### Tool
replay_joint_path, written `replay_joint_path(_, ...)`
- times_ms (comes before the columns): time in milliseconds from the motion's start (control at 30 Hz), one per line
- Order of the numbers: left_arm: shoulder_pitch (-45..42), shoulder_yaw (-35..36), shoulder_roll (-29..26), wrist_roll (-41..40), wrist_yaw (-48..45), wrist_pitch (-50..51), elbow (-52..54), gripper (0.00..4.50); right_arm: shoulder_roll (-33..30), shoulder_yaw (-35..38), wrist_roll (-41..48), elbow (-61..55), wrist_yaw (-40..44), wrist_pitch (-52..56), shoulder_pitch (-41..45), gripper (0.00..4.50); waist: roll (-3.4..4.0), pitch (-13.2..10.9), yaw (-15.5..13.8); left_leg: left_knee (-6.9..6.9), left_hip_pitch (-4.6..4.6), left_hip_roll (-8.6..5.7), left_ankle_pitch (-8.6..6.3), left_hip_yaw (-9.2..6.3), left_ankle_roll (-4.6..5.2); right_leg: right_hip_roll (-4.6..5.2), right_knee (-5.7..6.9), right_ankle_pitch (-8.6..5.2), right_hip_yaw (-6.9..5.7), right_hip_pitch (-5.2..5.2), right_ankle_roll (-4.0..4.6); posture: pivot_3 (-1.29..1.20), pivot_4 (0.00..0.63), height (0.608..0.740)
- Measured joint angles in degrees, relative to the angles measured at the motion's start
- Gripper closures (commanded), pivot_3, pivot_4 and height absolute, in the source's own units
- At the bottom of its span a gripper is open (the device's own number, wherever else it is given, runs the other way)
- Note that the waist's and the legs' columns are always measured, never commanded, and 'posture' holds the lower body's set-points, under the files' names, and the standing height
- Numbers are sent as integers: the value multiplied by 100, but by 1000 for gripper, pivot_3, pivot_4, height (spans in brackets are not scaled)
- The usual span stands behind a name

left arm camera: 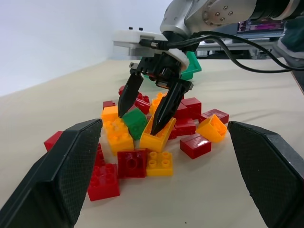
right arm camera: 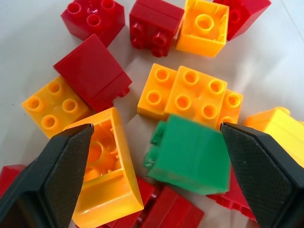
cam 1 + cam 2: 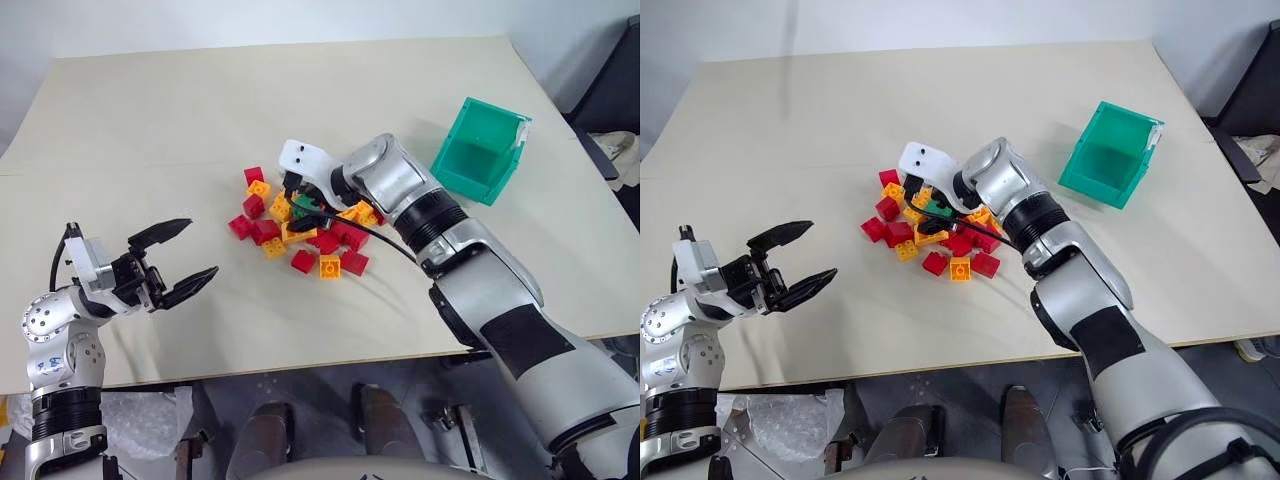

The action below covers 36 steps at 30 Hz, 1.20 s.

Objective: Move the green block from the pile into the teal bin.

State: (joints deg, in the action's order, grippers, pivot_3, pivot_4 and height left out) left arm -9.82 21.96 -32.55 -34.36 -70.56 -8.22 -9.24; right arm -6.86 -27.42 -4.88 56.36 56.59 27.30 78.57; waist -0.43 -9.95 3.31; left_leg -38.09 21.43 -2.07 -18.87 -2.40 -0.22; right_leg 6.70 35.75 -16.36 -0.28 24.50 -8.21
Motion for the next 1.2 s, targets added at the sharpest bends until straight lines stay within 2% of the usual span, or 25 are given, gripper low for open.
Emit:
replay_joint_path(267, 35, 0, 0, -1, 78, -2, 3, 0, 90, 100, -334, 810, -152, -483, 362, 39, -2, 1, -32, -6, -1, -7, 2, -13, -2, 6, 9, 0, -1, -5, 1, 0, 150, 740)
replay_joint_path(467, 32, -2, 0, 0, 99, -4, 3, 0, -114, 103, -407, 658, 725, -611, 292, 39, -1, 1, -33, -1, 0, -9, 0, -17, 1, 8, 8, 0, -4, -3, 1, 0, 150, 740)
replay_joint_path(667, 22, 2, -1, -1, 105, -7, -13, 0, -865, -110, -622, -539, 1773, -582, -241, 39, -2, 1, -39, -1, 0, -11, -3, -16, 4, 10, 2, 0, -12, -5, 1, 0, 150, 740)
replay_joint_path(833, -72, -3, -1, -1, 104, -10, -23, 0, -827, 24, -694, -202, 1525, -352, -210, 39, 5, -4, 24, 5, 2, 14, 0, 6, -16, -5, -1, -5, -12, 12, 9, 0, 150, 740)
replay_joint_path(1033, -98, -3, -1, 0, 104, -14, -54, 0, -459, 465, -672, 574, 755, -335, 292, 39, 9, -6, 45, 8, 3, 25, -3, 6, -24, -10, 3, -10, -17, 16, 20, 0, 150, 740)
replay_joint_path(1200, -103, -3, -1, 0, 105, -23, -55, 0, -255, 682, -666, 944, 497, -378, 412, 39, 10, -6, 20, 8, 5, 20, -4, 1, -23, -6, 2, -10, -20, 14, 20, 0, 150, 740)
